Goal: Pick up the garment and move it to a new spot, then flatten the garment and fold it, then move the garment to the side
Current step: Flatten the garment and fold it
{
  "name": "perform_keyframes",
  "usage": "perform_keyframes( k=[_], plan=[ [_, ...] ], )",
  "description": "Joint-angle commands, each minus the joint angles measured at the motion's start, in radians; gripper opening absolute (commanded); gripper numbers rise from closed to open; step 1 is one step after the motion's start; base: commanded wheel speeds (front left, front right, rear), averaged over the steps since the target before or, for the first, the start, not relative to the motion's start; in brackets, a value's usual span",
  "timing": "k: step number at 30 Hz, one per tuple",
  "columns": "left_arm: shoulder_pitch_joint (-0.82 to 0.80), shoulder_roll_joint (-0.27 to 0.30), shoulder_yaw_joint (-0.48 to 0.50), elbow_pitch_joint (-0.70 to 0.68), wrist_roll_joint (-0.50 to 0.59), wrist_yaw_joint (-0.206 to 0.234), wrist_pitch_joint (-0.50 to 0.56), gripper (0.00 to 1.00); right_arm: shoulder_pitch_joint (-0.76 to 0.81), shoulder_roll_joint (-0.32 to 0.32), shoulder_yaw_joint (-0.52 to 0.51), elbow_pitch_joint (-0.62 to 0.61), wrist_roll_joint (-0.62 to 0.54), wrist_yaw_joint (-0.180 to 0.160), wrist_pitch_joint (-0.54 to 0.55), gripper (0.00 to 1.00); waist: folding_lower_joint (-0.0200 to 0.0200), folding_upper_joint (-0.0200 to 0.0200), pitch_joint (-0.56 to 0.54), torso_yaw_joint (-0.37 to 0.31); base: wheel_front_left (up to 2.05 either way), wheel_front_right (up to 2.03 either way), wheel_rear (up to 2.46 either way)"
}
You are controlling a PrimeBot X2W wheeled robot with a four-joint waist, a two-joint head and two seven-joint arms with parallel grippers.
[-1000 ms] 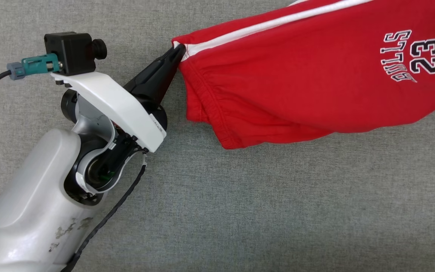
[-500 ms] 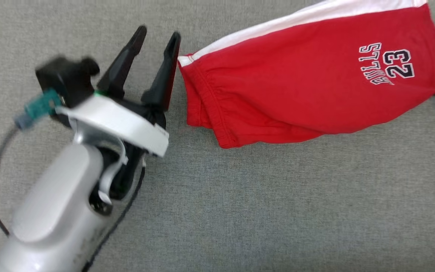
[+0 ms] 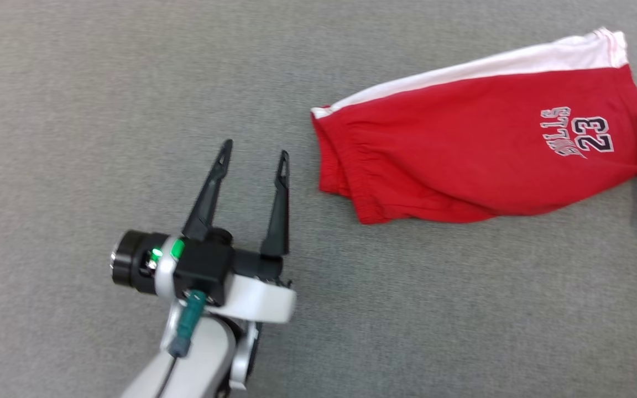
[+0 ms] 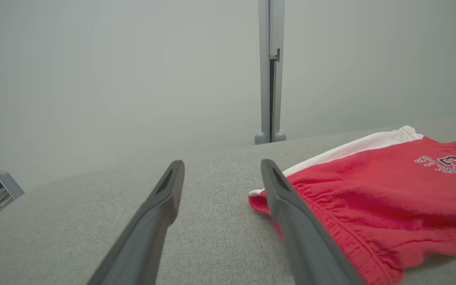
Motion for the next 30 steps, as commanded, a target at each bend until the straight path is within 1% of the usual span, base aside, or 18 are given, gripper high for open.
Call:
perform_keyframes(
  k=[1, 4, 8, 9, 10, 11, 12, 16, 19, 22, 26, 29, 30],
  plan=[
    [0.023, -0.009, 0.005, -0.005, 0.023, 0.009, -0.005, 1.00, -0.010, 0.005, 0.003, 0.022, -0.006, -0.001, 0.009, 1.00, -0.0001, 0.0000, -0.018, 0.031, 0.00, 0.00, 0.00],
    [0.062, -0.035, 0.009, -0.011, 0.096, 0.019, -0.005, 1.00, -0.021, 0.019, 0.030, 0.102, -0.042, -0.001, 0.029, 1.00, -0.0001, 0.0000, -0.028, 0.065, 0.00, 0.00, 0.00],
    [0.107, -0.070, 0.019, -0.005, 0.140, 0.002, -0.005, 1.00, -0.014, 0.048, 0.066, 0.204, -0.069, -0.001, 0.066, 1.00, -0.0001, 0.0000, -0.040, 0.103, 0.00, 0.00, 0.00],
    [0.119, -0.076, 0.026, -0.003, 0.146, -0.002, -0.005, 1.00, -0.008, 0.059, 0.069, 0.221, -0.062, -0.001, 0.075, 0.87, -0.0001, 0.0000, -0.042, 0.108, 0.00, 0.00, 0.00],
    [0.127, -0.083, 0.033, -0.002, 0.152, -0.007, -0.005, 1.00, -0.005, 0.066, 0.075, 0.229, -0.061, 0.000, 0.083, 0.50, -0.0001, 0.0000, -0.044, 0.110, 0.00, 0.00, 0.00],
    [0.134, -0.090, 0.039, -0.002, 0.157, -0.014, -0.005, 1.00, -0.002, 0.074, 0.080, 0.238, -0.058, 0.000, 0.088, 0.31, -0.0001, 0.0000, -0.046, 0.112, 0.00, 0.00, 0.00],
    [0.140, -0.096, 0.044, 0.000, 0.161, -0.019, -0.005, 1.00, 0.003, 0.080, 0.086, 0.245, -0.055, 0.000, 0.095, 0.00, -0.0001, 0.0000, -0.048, 0.114, 0.00, 0.00, 0.00],
    [0.161, -0.107, 0.070, 0.009, 0.179, -0.039, -0.005, 1.00, 0.017, 0.083, 0.098, 0.253, -0.052, 0.000, 0.082, 0.00, -0.0001, 0.0000, -0.064, 0.104, 0.00, 0.00, 0.00],
    [0.172, -0.111, 0.088, 0.012, 0.193, -0.056, -0.005, 1.00, 0.020, 0.076, 0.096, 0.244, -0.059, -0.001, 0.046, 0.00, -0.0001, 0.0000, -0.082, 0.080, 0.00, 0.00, 0.00],
    [0.183, -0.112, 0.106, 0.017, 0.204, -0.069, -0.006, 1.00, 0.040, 0.061, 0.077, 0.221, -0.027, -0.001, 0.009, 0.00, -0.0001, 0.0000, -0.104, 0.051, 0.00, 0.00, 0.00],
    [0.201, -0.114, 0.125, 0.020, 0.214, -0.086, -0.005, 1.00, 0.075, 0.004, 0.064, 0.187, -0.017, -0.001, -0.021, 0.00, -0.0001, 0.0000, -0.126, 0.012, 0.00, 0.00, 0.00],
    [0.214, -0.117, 0.134, 0.027, 0.222, -0.106, -0.005, 1.00, 0.089, -0.050, 0.065, 0.198, -0.051, -0.001, -0.025, 0.00, -0.0001, 0.0000, -0.140, -0.010, 0.00, 0.00, 0.00],
    [0.218, -0.118, 0.137, 0.028, 0.224, -0.108, -0.005, 1.00, 0.084, -0.060, 0.065, 0.205, -0.062, -0.001, -0.023, 0.00, -0.0001, 0.0000, -0.144, -0.014, 0.00, 0.00, 0.00]
  ],
)
